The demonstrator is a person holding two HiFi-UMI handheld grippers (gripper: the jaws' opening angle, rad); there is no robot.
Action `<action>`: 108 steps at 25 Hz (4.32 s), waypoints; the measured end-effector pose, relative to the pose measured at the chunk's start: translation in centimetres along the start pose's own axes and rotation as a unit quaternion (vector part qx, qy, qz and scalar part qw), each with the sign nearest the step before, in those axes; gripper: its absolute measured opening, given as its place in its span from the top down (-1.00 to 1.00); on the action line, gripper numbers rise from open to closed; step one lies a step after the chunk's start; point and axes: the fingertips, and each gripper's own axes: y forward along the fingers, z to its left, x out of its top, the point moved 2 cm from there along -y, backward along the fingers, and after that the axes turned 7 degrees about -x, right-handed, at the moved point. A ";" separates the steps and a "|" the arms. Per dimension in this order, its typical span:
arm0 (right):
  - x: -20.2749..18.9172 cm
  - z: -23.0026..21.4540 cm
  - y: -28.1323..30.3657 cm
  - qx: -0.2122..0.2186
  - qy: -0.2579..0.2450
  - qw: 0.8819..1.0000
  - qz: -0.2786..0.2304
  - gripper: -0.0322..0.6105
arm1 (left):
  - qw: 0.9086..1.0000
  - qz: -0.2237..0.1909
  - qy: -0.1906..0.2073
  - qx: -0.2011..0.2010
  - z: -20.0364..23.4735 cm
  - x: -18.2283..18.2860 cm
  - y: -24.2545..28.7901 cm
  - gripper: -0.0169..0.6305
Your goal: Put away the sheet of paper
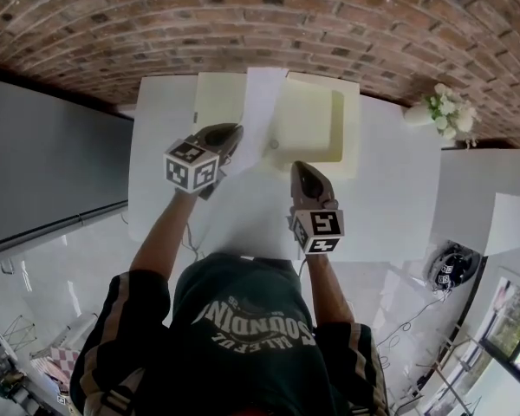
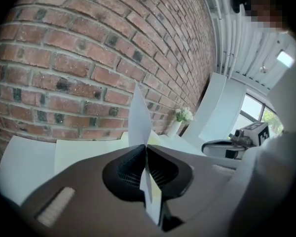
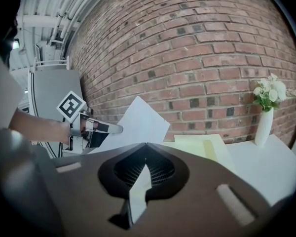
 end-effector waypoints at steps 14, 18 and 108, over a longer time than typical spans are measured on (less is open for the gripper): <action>-2.0 -1.9 0.0 -0.003 -0.003 1.000 0.028 0.90 | 0.995 0.082 -0.023 0.045 7.6 -4.8 3.3 0.91; -2.2 -2.3 0.3 -0.004 -0.002 0.999 0.032 0.90 | 0.992 0.105 -0.032 0.058 8.8 -6.1 4.1 0.91; -4.2 -6.7 -0.4 -0.029 0.026 0.998 0.056 0.90 | 0.979 0.081 -0.186 0.021 6.9 -8.6 14.1 0.91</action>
